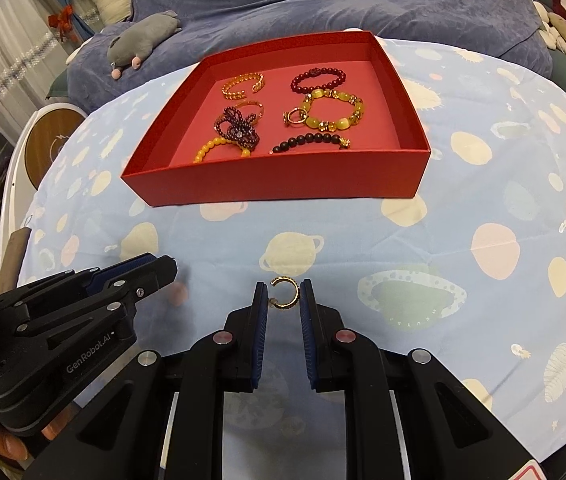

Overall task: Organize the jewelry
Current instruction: 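Carry the earring with the left tool while the right tool carries its earring into the box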

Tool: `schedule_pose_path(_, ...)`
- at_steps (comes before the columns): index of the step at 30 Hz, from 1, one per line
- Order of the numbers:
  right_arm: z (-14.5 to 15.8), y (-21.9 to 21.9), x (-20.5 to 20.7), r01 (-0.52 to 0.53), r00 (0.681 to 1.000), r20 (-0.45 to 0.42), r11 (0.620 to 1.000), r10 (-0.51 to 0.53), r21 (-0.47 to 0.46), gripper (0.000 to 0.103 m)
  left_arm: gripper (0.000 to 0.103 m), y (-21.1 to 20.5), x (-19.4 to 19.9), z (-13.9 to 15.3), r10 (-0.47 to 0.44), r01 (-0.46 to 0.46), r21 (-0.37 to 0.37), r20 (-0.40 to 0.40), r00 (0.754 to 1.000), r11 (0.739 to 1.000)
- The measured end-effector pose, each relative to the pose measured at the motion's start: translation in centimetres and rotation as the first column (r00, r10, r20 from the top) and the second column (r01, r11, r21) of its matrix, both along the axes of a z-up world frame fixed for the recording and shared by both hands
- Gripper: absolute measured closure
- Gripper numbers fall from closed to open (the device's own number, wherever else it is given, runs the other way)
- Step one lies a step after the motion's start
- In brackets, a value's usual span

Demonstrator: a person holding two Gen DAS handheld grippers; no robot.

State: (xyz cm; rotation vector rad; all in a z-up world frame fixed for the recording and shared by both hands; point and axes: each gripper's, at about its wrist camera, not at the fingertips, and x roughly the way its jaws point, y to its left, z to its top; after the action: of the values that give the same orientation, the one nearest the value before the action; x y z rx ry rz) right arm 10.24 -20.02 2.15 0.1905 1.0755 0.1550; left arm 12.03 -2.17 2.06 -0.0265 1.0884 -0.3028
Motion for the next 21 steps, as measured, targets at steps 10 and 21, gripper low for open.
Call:
schedule_pose_path(10,7.3,-1.0,4.7,-0.006,0.99,0.139,0.999,0.001,0.036,0.088,0.086,-0.8,3.3,7.2,-0.013,0.017,-0.026,0.117,0.993,1.0)
schedule_pose_path(21,7.2,-2.1,13.2,0.013,0.989,0.147,0.999,-0.018,0.032,0.088,0.086,-3.0,12.1,7.4,-0.02,0.019,0.009,0.142,0.99,1.0)
